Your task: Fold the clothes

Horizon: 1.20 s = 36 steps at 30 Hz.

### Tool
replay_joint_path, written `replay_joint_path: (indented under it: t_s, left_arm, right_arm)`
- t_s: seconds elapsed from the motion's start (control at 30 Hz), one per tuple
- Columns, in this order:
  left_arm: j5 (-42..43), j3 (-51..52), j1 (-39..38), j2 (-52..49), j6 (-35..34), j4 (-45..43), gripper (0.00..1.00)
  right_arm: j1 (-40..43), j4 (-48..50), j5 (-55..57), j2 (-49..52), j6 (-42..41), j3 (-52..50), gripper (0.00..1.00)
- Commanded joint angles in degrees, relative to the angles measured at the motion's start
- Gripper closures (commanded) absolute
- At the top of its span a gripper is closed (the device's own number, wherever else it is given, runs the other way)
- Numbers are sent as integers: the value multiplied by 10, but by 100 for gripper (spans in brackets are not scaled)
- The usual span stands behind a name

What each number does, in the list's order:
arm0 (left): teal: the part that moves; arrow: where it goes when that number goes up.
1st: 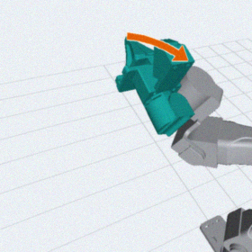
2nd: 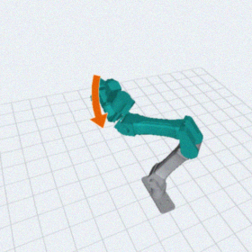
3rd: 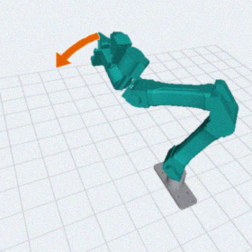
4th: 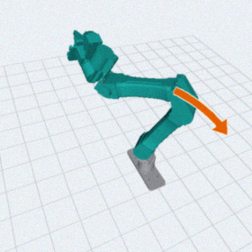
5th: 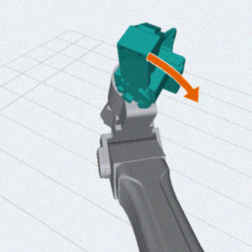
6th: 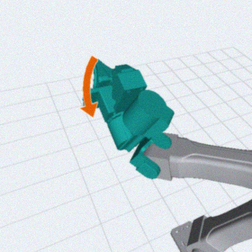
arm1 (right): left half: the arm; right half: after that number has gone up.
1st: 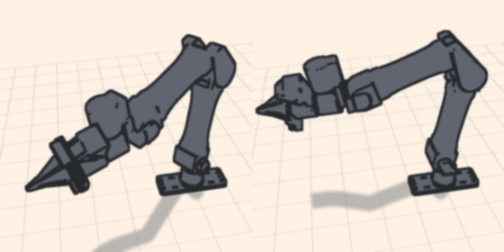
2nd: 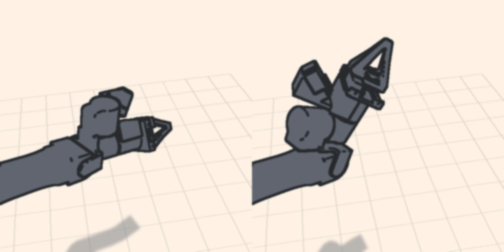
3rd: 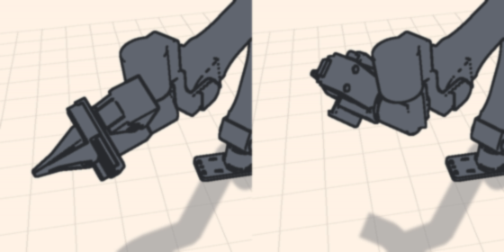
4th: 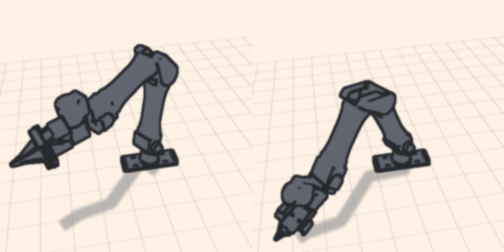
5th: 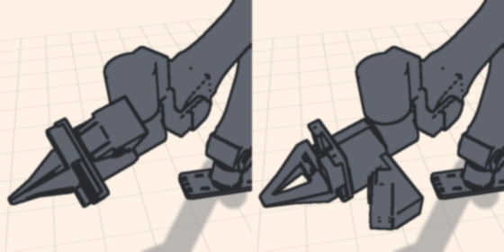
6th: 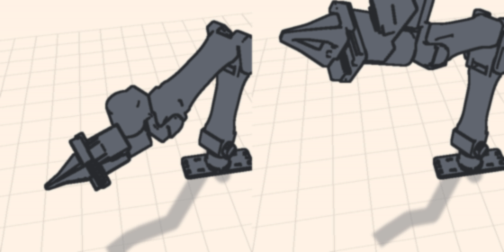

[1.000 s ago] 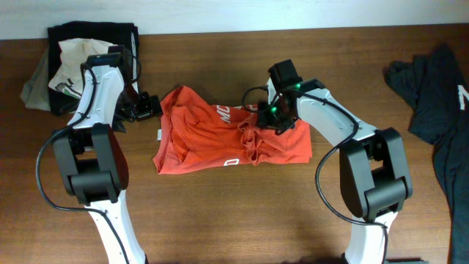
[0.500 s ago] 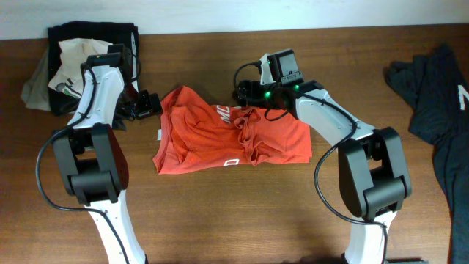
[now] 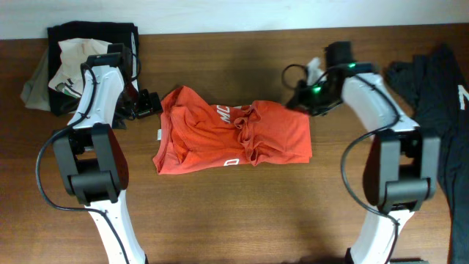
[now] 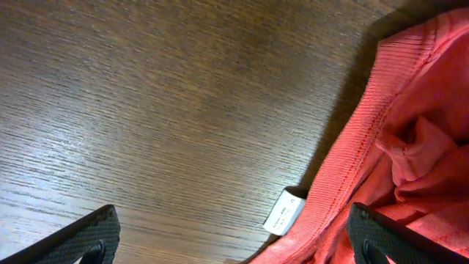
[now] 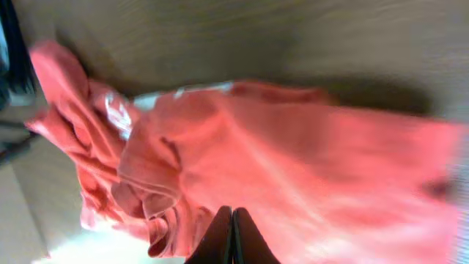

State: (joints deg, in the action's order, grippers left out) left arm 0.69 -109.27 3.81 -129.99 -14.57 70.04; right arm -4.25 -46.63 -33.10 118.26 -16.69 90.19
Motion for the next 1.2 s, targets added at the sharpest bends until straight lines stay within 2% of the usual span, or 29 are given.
replay_joint_path:
  t_s: [0.0,0.07,0.17,0.27,0.33,0.43,0.47,0.53,0.6,0.63,0.7,0.73,0.77,0.8,0.93,1.03,1.17]
  left_arm:
    - [6,5,-2,-4,-1,7,1]
    - [6,5,-2,-4,-1,14,1]
    - [6,6,-3,-4,-1,16,1]
    - [6,6,-3,-4,-1,16,1]
    - [6,6,-3,-4,-1,15,1]
    - [6,6,-3,-4,-1,16,1]
    - [6,6,-3,-4,-1,16,1]
    - [6,6,-3,-4,-1,15,1]
    - [6,6,-3,-4,-1,15,1]
    - [6,6,-3,-4,-1,13,1]
    - [6,7,-4,-4,-1,9,1]
    - [6,7,-5,-4,-1,5,1]
    - [6,7,-5,-4,-1,2,1]
    - [6,7,-5,-4,-1,0,1]
    - [6,7,-7,-4,-1,-1,1]
    - [6,7,-7,-4,-1,2,1]
    - [6,7,-7,-4,-1,2,1]
  right_arm:
    - [-68,56,30,-1,-51,-44,94]
    - [-97,69,82,5,-94,-52,94]
    - [-141,106,104,25,-109,-53,94]
    - [-173,172,104,41,-111,-53,94]
    - [-200,258,104,58,-102,-53,94]
    - [-203,269,103,47,-75,-26,93]
    - [-195,247,103,37,-75,-7,90]
    - [-172,172,103,15,-56,34,76]
    - [-137,91,105,4,-46,68,51]
    - [-120,59,104,4,-46,75,46]
    - [-86,-8,105,5,-46,74,47]
    - [-76,-43,105,9,-45,71,59]
    - [-75,-69,105,12,-37,63,65]
    - [-78,-75,105,13,-27,51,67]
    - [-132,-36,94,14,-25,-40,66]
    - [-198,40,94,14,-83,-116,64]
    - [-248,63,118,10,-98,-129,64]
